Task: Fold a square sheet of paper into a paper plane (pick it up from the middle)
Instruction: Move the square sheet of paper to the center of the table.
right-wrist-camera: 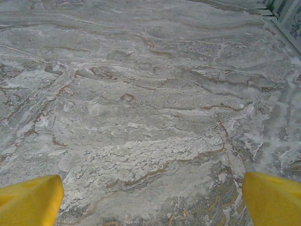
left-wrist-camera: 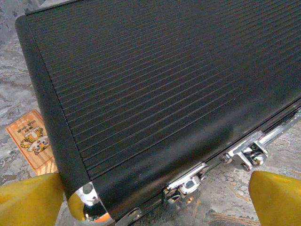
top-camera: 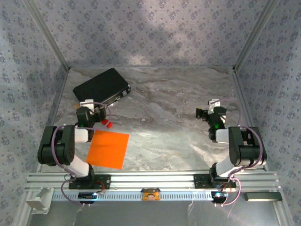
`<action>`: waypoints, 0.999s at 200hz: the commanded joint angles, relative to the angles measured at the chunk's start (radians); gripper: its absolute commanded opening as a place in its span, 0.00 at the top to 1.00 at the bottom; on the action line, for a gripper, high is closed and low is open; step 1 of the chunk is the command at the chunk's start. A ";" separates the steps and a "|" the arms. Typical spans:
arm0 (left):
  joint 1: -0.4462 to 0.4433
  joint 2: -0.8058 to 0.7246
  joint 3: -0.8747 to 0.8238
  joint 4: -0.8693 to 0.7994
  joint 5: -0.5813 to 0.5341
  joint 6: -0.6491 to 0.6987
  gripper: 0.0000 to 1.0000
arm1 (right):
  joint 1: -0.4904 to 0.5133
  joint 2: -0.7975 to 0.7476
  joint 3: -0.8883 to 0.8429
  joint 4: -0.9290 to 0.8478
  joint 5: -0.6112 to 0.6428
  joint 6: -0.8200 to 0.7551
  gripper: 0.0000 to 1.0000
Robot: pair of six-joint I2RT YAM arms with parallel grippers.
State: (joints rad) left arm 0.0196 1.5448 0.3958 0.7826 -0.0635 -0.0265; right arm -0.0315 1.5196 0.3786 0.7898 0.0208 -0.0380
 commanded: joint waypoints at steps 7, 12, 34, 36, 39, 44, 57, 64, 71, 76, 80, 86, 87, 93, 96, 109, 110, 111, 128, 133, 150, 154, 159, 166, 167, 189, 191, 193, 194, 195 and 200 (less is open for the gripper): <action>0.001 -0.011 0.021 0.024 0.033 -0.001 0.00 | -0.005 0.001 0.019 0.000 -0.009 0.007 0.01; 0.002 -0.011 0.021 0.024 0.033 -0.001 0.00 | -0.005 0.001 0.019 0.000 -0.009 0.004 0.01; 0.001 -0.011 0.021 0.024 0.033 -0.001 0.00 | -0.004 0.001 0.019 0.000 -0.010 0.006 0.01; 0.001 -0.010 0.021 0.024 0.034 -0.001 0.00 | -0.005 0.001 0.019 0.000 -0.009 0.007 0.01; 0.001 -0.009 0.021 0.024 0.033 0.000 0.00 | -0.005 0.001 0.019 0.000 -0.009 0.006 0.01; 0.001 -0.010 0.021 0.024 0.033 -0.001 0.00 | -0.006 0.001 0.019 -0.001 -0.010 0.005 0.01; 0.002 -0.011 0.021 0.025 0.034 0.000 0.00 | -0.006 0.001 0.019 -0.002 -0.011 0.006 0.01; 0.001 -0.011 0.021 0.025 0.034 -0.001 0.00 | -0.006 0.002 0.019 -0.001 -0.012 0.006 0.01; 0.001 -0.010 0.021 0.024 0.034 0.000 0.00 | -0.011 0.002 0.019 -0.001 -0.019 0.010 0.01; 0.002 -0.010 0.021 0.024 0.033 0.000 0.00 | -0.017 0.002 0.020 -0.003 -0.028 0.012 0.01; 0.002 -0.011 0.021 0.024 0.033 0.000 0.00 | -0.020 0.001 0.019 -0.002 -0.031 0.014 0.01; 0.002 -0.010 0.021 0.024 0.034 -0.001 0.00 | -0.019 0.003 0.020 -0.002 -0.031 0.014 0.01; 0.002 -0.010 0.021 0.025 0.034 -0.001 0.00 | -0.018 0.002 0.022 -0.003 -0.030 0.015 0.01; 0.003 -0.011 0.021 0.025 0.034 -0.001 0.00 | -0.016 0.003 0.022 -0.003 -0.024 0.012 0.01; 0.002 -0.011 0.021 0.024 0.033 -0.001 0.00 | -0.015 0.002 0.023 -0.004 -0.022 0.012 0.01; 0.002 -0.010 0.021 0.024 0.034 0.000 0.00 | -0.014 0.003 0.023 -0.004 -0.021 0.010 0.01; 0.002 -0.011 0.021 0.024 0.034 0.000 0.00 | -0.013 0.003 0.022 -0.004 -0.021 0.010 0.01; 0.003 -0.011 0.021 0.024 0.034 0.000 0.00 | -0.013 0.002 0.023 -0.004 -0.021 0.010 0.01; 0.003 -0.010 0.021 0.024 0.034 -0.001 0.00 | -0.013 0.002 0.025 -0.004 -0.020 0.010 0.01; 0.002 -0.011 0.021 0.024 0.034 -0.001 0.00 | -0.012 0.004 0.025 -0.005 -0.018 0.010 0.01; 0.001 -0.010 0.021 0.024 0.034 -0.001 0.00 | -0.011 0.004 0.024 -0.004 -0.015 0.009 0.01; 0.003 -0.010 0.021 0.024 0.034 0.000 0.00 | -0.010 0.004 0.024 -0.005 -0.015 0.009 0.01; 0.002 -0.010 0.021 0.024 0.034 -0.001 0.00 | -0.011 0.004 0.025 -0.004 -0.015 0.009 0.01; 0.001 -0.011 0.021 0.025 0.034 -0.001 0.00 | -0.011 0.004 0.025 -0.006 -0.015 0.009 0.01; 0.002 -0.011 0.021 0.025 0.034 -0.001 0.00 | -0.010 0.004 0.025 -0.005 -0.015 0.009 0.01; 0.003 -0.011 0.022 0.024 0.034 -0.001 0.00 | -0.009 0.004 0.024 -0.004 -0.014 0.010 0.01; 0.003 -0.010 0.022 0.024 0.033 -0.001 0.00 | -0.010 0.003 0.025 -0.004 -0.014 0.009 0.01; 0.003 -0.010 0.021 0.024 0.034 -0.001 0.00 | -0.010 0.003 0.024 -0.004 -0.013 0.009 0.01; 0.003 -0.010 0.021 0.024 0.033 0.000 0.00 | -0.010 0.003 0.024 -0.004 -0.012 0.008 0.01; 0.002 -0.010 0.021 0.024 0.033 -0.001 0.00 | -0.009 0.002 0.024 -0.004 -0.012 0.008 0.01; 0.003 -0.010 0.021 0.025 0.033 0.000 0.00 | -0.008 0.003 0.024 -0.004 -0.011 0.007 0.01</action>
State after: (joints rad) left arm 0.0196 1.5448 0.3958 0.7826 -0.0635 -0.0265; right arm -0.0414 1.5196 0.3786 0.7898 0.0101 -0.0380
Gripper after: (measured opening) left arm 0.997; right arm 0.991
